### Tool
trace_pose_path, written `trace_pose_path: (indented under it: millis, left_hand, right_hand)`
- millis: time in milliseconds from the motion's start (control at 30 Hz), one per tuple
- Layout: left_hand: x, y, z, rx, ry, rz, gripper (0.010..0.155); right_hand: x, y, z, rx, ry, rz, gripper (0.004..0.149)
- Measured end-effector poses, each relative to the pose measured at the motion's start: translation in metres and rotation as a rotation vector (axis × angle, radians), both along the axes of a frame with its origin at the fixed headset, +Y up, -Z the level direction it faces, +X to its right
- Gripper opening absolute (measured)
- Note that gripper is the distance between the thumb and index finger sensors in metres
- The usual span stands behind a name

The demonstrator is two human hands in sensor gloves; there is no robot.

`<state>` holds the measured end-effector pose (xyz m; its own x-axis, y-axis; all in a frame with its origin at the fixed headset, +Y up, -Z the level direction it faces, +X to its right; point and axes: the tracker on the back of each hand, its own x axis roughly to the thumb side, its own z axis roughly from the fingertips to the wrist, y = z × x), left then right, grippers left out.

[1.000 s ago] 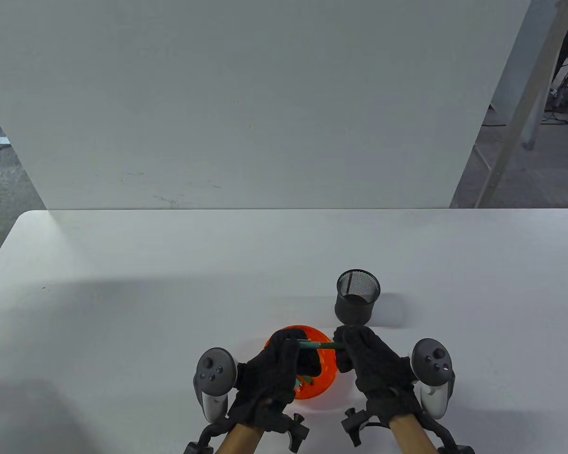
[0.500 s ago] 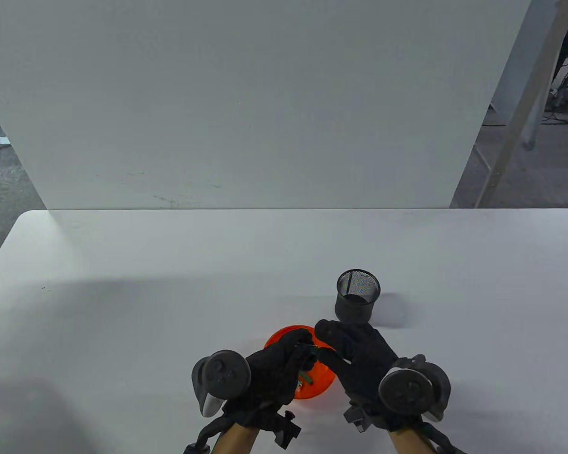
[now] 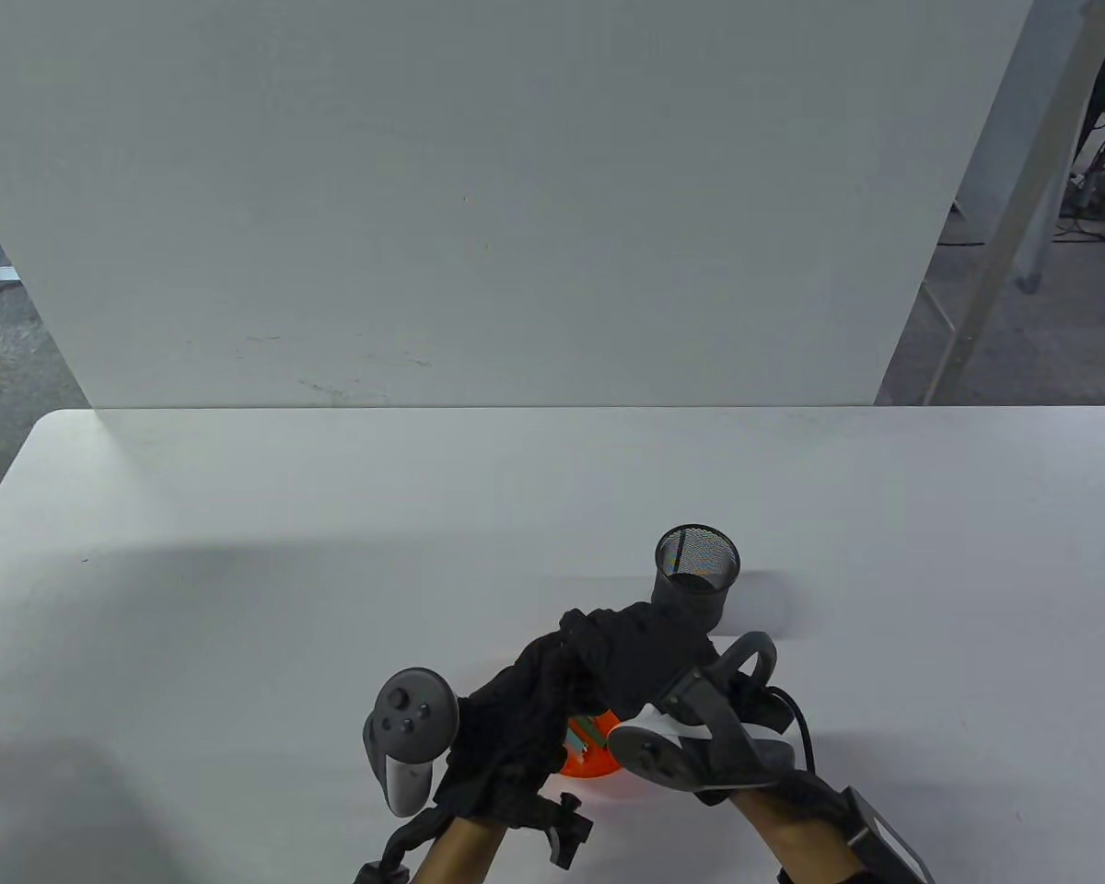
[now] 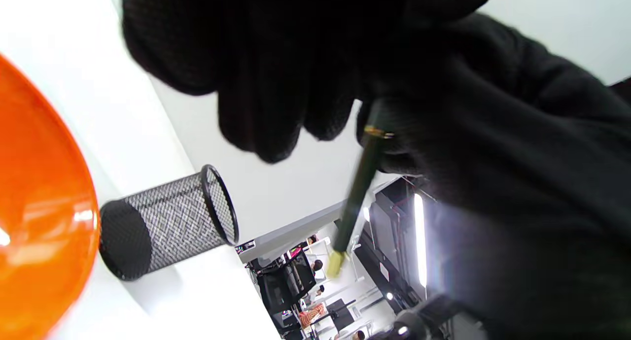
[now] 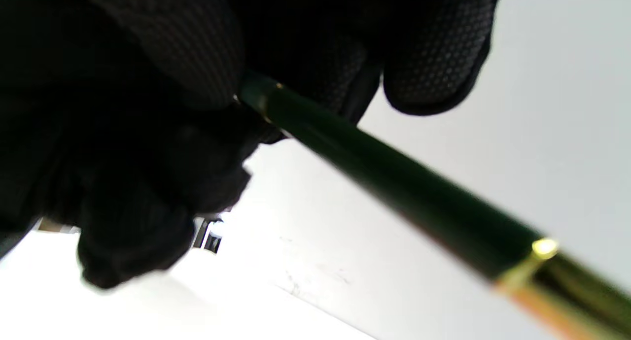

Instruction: Assemble fountain pens from components

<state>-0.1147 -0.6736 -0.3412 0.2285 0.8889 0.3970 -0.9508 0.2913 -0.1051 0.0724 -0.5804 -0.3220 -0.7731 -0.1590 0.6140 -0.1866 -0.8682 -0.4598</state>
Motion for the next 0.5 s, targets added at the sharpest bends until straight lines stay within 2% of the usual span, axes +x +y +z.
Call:
trace_pose_path:
  millis: [67,133,333,400,500]
  left_hand:
    - [-0.008,-0.005,-0.003,-0.031,0.042,0.029,0.058]
    - [-0.016,-0.007,-0.005,-0.056,0.018,0.1,0.058]
    - [-0.021,-0.001,-0.005,-0.021,0.063,0.131,0.057]
    - [-0.018,-0.002,-0.005,-0.026,0.047,0.114,0.057]
    - [-0.016,-0.003,-0.007,-0.027,0.046,0.054,0.056]
  right_hand:
    - [0.01,0.007,-0.011,-0.043,-0.017,-0.107,0.051]
    - [0.024,0.017,-0.026,-0.071,-0.07,-0.184,0.053]
    - [0.059,0.037,-0.07,-0.093,-0.197,-0.313,0.052]
    - [0.069,0.034,-0.085,-0.103,-0.215,-0.425,0.049]
    - [0.08,0.014,-0.105,-0.144,-0.276,-0.476,0.045]
